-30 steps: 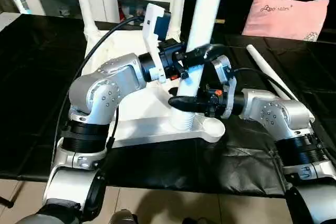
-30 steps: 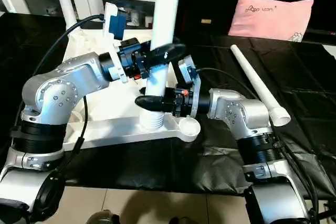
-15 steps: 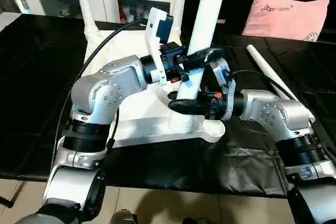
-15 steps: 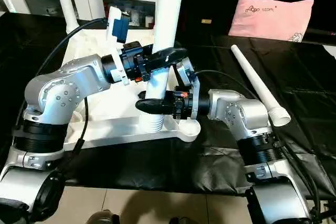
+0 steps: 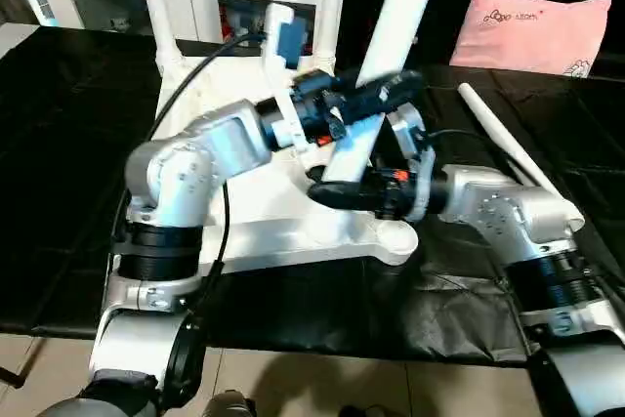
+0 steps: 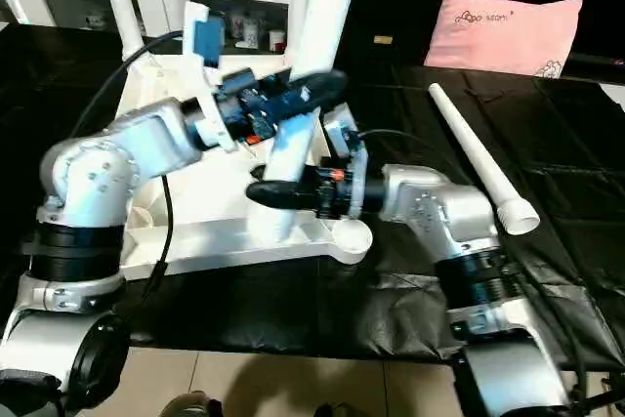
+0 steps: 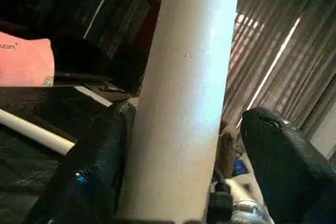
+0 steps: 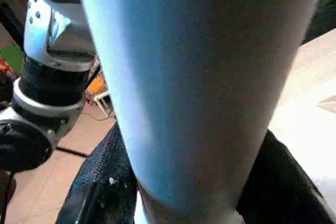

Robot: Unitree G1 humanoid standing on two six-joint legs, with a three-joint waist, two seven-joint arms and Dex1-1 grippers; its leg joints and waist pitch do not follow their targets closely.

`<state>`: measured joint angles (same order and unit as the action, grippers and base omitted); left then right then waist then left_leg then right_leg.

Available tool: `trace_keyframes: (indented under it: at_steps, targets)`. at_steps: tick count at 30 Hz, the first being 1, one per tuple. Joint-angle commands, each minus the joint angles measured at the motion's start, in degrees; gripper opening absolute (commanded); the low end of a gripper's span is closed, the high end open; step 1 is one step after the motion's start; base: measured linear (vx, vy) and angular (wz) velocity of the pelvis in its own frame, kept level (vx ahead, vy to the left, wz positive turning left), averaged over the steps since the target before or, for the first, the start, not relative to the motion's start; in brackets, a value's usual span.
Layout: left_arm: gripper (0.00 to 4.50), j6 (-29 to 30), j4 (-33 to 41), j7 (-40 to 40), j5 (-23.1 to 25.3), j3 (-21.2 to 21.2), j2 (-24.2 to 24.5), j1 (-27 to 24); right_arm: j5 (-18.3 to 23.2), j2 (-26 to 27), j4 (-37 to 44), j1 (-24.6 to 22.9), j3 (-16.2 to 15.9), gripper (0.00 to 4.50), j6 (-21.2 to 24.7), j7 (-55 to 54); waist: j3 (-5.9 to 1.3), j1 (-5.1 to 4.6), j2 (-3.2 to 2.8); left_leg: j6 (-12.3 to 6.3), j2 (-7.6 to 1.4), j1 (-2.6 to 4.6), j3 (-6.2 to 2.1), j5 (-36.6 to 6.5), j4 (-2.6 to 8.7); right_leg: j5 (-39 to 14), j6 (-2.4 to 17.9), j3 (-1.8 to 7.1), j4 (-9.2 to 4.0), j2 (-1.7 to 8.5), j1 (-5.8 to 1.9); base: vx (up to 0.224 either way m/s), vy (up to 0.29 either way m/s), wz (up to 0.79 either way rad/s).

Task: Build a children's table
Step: Pick table leg

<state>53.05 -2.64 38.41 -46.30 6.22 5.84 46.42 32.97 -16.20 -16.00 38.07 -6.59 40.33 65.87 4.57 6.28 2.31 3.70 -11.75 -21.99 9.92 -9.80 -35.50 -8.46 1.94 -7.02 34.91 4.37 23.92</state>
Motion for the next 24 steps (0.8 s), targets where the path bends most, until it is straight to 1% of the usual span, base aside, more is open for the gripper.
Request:
trace_keyframes:
  at_steps: [1,2,4,5,6,7,8,9,10,11,12,13,14,16,17,18,19,20,21,22,23,24]
  targets:
    - [3.78,0.55,2.51,0.2,-3.93,-0.34,-2.36,2.48,-0.36,0.59,-2.92,0.45,4.0,1.98,0.23,-5.7,-5.33,-0.1,0.05,0.0,-1.63,0.83,-0.43,-8.75,3.78,-19.27,6.35,3.26,-4.62,4.13,-3.86,0.0,0.0,0.0]
    - [3.78,-0.71,1.61,-0.89,-3.81,0.77,-3.03,3.0,-0.17,1.47,-3.51,0.7,5.07,1.98,-0.01,-7.57,-5.33,-0.13,0.02,0.02,-1.6,0.83,-0.4,-8.82,3.76,-19.33,6.35,3.28,-4.67,4.18,-3.85,0.0,0.0,0.0]
    - [3.97,-1.28,1.15,-1.6,-3.87,1.44,-3.39,3.3,-0.12,1.92,-3.87,0.86,5.62,1.98,-0.1,-8.61,-5.28,-0.07,0.04,0.29,-1.59,0.91,-0.43,-9.08,3.81,-20.1,6.07,3.23,-4.75,4.18,-3.87,0.0,0.0,0.0]
    - [4.08,-2.01,-0.06,-2.81,-4.42,2.94,-4.01,3.94,0.26,2.64,-4.17,0.98,6.51,1.98,-0.72,-9.64,-5.29,-0.02,0.02,0.32,-1.48,0.88,-0.36,-9.0,3.77,-20.2,5.79,3.28,-4.81,4.2,-3.88,0.0,0.0,0.0]
    - [4.08,-2.01,-0.06,-2.81,-4.42,2.94,-4.01,3.94,0.26,2.64,-4.17,0.98,6.51,1.98,-0.72,-9.64,-5.28,-0.03,0.07,0.36,-1.45,0.84,-0.4,-9.12,3.79,-20.36,5.72,3.24,-4.82,4.21,-3.92,0.0,0.0,0.0]
    - [4.2,-2.48,-1.21,-3.82,-5.54,4.77,-4.59,4.58,0.58,3.49,-4.6,1.18,7.73,1.98,-1.47,-11.58,-5.34,0.01,0.07,0.42,-1.52,0.95,-0.4,-8.91,3.8,-20.27,5.65,3.23,-4.78,4.23,-3.9,0.0,0.0,0.0]
    - [4.26,-2.53,-1.96,-4.62,-7.14,6.69,-5.17,5.06,0.23,3.94,-4.65,1.19,8.33,1.98,-2.3,-13.22,-5.3,-0.01,0.09,0.48,-1.48,0.91,-0.31,-8.67,3.78,-20.17,5.92,3.29,-4.83,4.29,-3.8,0.0,0.0,0.0]
    - [4.28,-2.53,-1.96,-4.62,-7.14,6.69,-5.17,5.06,0.23,3.94,-4.65,1.19,8.33,1.98,-2.3,-13.22,-5.47,0.17,0.04,0.82,-1.47,0.97,-0.35,-8.28,3.73,-19.31,6.77,3.23,-4.64,4.27,-3.84,0.0,0.0,0.0]
    - [4.28,-2.14,-2.48,-5.69,-9.56,9.19,-5.63,5.48,-0.35,4.43,-4.1,0.74,9.01,1.96,-3.69,-15.16,-5.48,0.15,0.04,0.85,-1.47,0.85,-0.32,-8.13,3.68,-18.6,7.04,3.26,-4.52,4.22,-3.89,0.0,0.0,0.0]
    - [4.28,-2.19,-2.31,-5.64,-9.87,9.57,-5.46,5.42,-0.6,4.46,-3.63,0.28,9.14,1.94,-4.64,-15.31,-5.46,0.07,0.14,0.83,-1.46,0.77,-0.34,-8.2,3.72,-17.91,7.21,3.24,-4.42,4.2,-4.0,0.0,0.0,0.0]
    - [4.28,-2.19,-2.31,-5.64,-9.87,9.57,-5.46,5.42,-0.6,4.46,-3.63,0.28,9.14,1.93,-4.64,-15.31,-5.45,0.02,0.19,0.56,-1.4,0.75,-0.29,-8.35,3.7,-17.79,6.91,3.28,-4.41,4.15,-4.02,0.0,0.0,0.0]
    - [4.28,-2.38,-1.9,-5.37,-9.16,9.65,-4.98,5.24,-0.92,4.53,-2.91,-0.51,9.52,1.93,-5.91,-15.54,-5.35,-0.06,0.25,0.23,-1.28,0.63,-0.25,-8.31,3.73,-18.37,6.3,3.26,-4.55,4.09,-4.15,0.0,0.0,0.0]
    - [4.28,-2.5,-1.77,-5.24,-8.78,9.57,-4.73,5.15,-1.04,4.5,-2.68,-0.79,9.63,1.93,-6.31,-15.61,-5.34,-0.02,0.22,0.19,-1.32,0.68,-0.25,-8.33,3.75,-18.83,5.81,3.27,-4.65,4.14,-4.11,0.0,0.0,0.0]
    - [4.28,-3.13,-1.09,-4.59,-7.02,9.15,-3.49,4.55,-1.54,4.35,-1.58,-2.04,10.29,1.93,-7.53,-16.92,-5.26,-0.26,0.18,0.23,-1.32,0.74,-0.33,-8.16,3.84,-20.11,4.29,3.24,-4.77,3.97,-4.04,0.0,0.0,0.0]
    - [4.28,-4.66,-0.21,-2.91,-3.91,7.03,-1.31,3.35,-2.23,3.99,-0.58,-3.05,10.56,1.93,-8.32,-17.77,-5.24,-0.24,-0.1,0.18,-1.4,0.89,-0.48,-8.38,4.0,-20.88,3.83,3.19,-5.03,4.04,-3.95,0.0,0.0,0.0]
    - [4.28,-7.74,1.21,0.89,2.69,1.77,3.38,0.37,-4.1,3.01,1.46,-4.96,10.89,1.93,-9.56,-19.95,-5.3,-0.47,-0.29,0.56,-1.66,1.0,-0.7,-8.77,4.18,-20.99,3.23,3.21,-4.92,4.06,-3.9,0.0,0.0,0.0]
    - [4.28,-9.37,1.85,2.64,5.99,-1.03,5.74,-1.27,-5.05,2.58,2.43,-5.95,11.08,1.93,-10.65,-20.84,-5.18,-0.56,-0.41,0.65,-1.66,1.06,-0.75,-8.9,4.3,-21.37,2.44,3.26,-5.13,3.99,-3.75,0.0,0.0,0.0]
    - [4.28,-10.32,2.24,3.87,7.95,-3.23,7.72,-2.78,-6.02,2.05,3.25,-6.84,11.18,1.93,-11.59,-21.97,-5.17,-0.71,-0.58,1.17,-1.7,1.23,-0.79,-9.27,4.4,-21.78,1.66,3.34,-5.07,4.03,-3.59,0.0,0.0,0.0]
    - [4.28,-11.29,2.68,4.95,9.7,-5.19,9.47,-4.18,-7.13,1.6,3.91,-7.63,11.26,1.93,-12.51,-23.31,-5.24,-0.97,-0.72,1.76,-1.6,1.28,-0.65,-9.34,4.33,-21.53,1.69,3.37,-4.97,3.96,-3.62,0.0,0.0,0.0]
    - [4.28,-11.89,3.07,5.43,10.38,-6.57,10.78,-5.19,-7.82,1.3,4.45,-8.28,11.26,1.93,-13.2,-24.42,-5.31,-1.11,-0.89,2.09,-1.51,1.33,-0.56,-9.73,4.23,-21.01,2.55,3.39,-4.84,3.89,-3.63,0.0,0.0,0.0]
    - [4.28,-12.24,3.32,5.77,10.79,-7.35,11.51,-5.82,-8.18,1.09,4.82,-8.7,11.27,1.93,-13.48,-24.97,-5.26,-1.16,-0.93,2.19,-1.56,1.43,-0.52,-10.48,4.24,-20.7,3.52,3.39,-4.86,3.89,-3.54,0.0,0.0,0.0]
    - [4.28,-13.37,3.71,7.01,12.41,-9.54,13.19,-7.18,-9.33,0.48,5.57,-9.63,11.05,1.93,-13.92,-25.94,-5.15,-1.2,-1.06,2.23,-1.53,1.42,-0.62,-11.17,4.34,-21.07,3.68,3.33,-4.93,3.82,-3.5,0.0,0.0,0.0]
